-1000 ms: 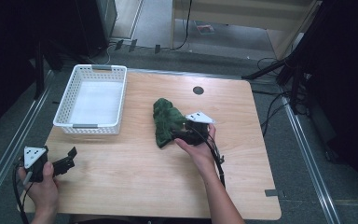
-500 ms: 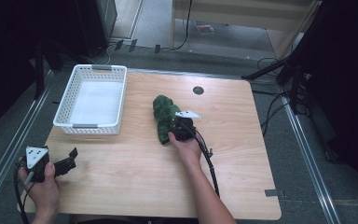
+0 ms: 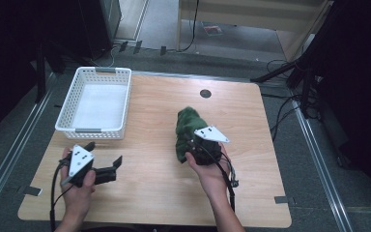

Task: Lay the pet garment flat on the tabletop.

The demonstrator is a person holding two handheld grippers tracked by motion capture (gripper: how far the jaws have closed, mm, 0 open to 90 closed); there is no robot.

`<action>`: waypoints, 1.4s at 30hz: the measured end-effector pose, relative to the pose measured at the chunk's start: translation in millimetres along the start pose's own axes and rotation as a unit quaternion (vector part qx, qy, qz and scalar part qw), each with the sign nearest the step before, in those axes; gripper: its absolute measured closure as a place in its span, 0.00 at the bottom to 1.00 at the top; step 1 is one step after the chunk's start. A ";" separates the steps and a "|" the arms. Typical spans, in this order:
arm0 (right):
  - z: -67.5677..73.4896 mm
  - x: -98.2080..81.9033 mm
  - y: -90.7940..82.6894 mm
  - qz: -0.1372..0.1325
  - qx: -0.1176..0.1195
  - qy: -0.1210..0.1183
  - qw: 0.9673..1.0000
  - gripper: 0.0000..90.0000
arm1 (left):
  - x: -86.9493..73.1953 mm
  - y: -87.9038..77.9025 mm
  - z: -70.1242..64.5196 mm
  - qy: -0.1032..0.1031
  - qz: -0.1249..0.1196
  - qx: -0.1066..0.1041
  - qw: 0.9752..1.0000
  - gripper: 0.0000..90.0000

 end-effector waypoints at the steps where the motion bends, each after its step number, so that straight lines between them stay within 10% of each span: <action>1: 6.5 1.5 -4.1 -0.003 0.038 0.019 0.999 0.55 | 1.0 5.1 -6.8 0.000 0.001 -0.010 1.000 0.00; 3: 15.2 8.2 -14.6 -0.019 0.088 0.044 0.995 0.51 | 0.7 13.4 -17.7 -0.005 0.005 -0.025 1.000 0.00; 7: -7.1 12.7 -25.4 -0.028 0.041 -0.003 0.999 0.50 | -6.4 23.2 -39.2 -0.016 0.017 -0.071 0.997 0.00; 10: -28.4 -4.2 -24.3 -0.004 0.052 0.036 0.998 0.49 | -16.4 28.1 -55.0 -0.011 0.039 -0.105 0.994 0.00; 14: -32.0 -35.7 -22.6 0.055 0.100 0.025 0.993 0.46 | -25.3 29.9 -74.4 -0.013 0.050 -0.117 0.992 0.13; 23: -30.9 -64.1 -46.4 0.069 0.192 0.013 0.979 0.48 | -51.3 29.3 -125.2 0.023 0.097 -0.194 0.976 0.15; 30: -28.4 -87.1 -43.8 0.093 0.177 -0.063 0.978 0.90 | -61.9 38.9 -127.6 0.029 0.134 -0.173 0.975 0.39; 34: -25.0 -64.8 -46.3 0.044 0.185 -0.028 0.981 1.00 | -64.2 42.8 -124.0 0.037 0.146 -0.167 0.974 0.52; 40: -9.7 -31.8 -56.7 -0.012 0.220 0.004 0.975 1.00 | -65.3 44.5 -115.2 0.046 0.153 -0.160 0.974 0.79; 42: 2.8 -16.6 -65.2 -0.028 0.228 -0.018 0.973 1.00 | -63.7 42.8 -110.7 0.028 0.158 -0.187 0.969 0.83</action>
Point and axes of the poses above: each handheld gripper's, and its own axes: y roughly forward along the jaws, x roughly out of its top, z roughly to its left, the point moved 7 cm from there along y, roughly forward along the jaws, and after that the axes turned 13 degrees about -z, right-handed, at the moved point
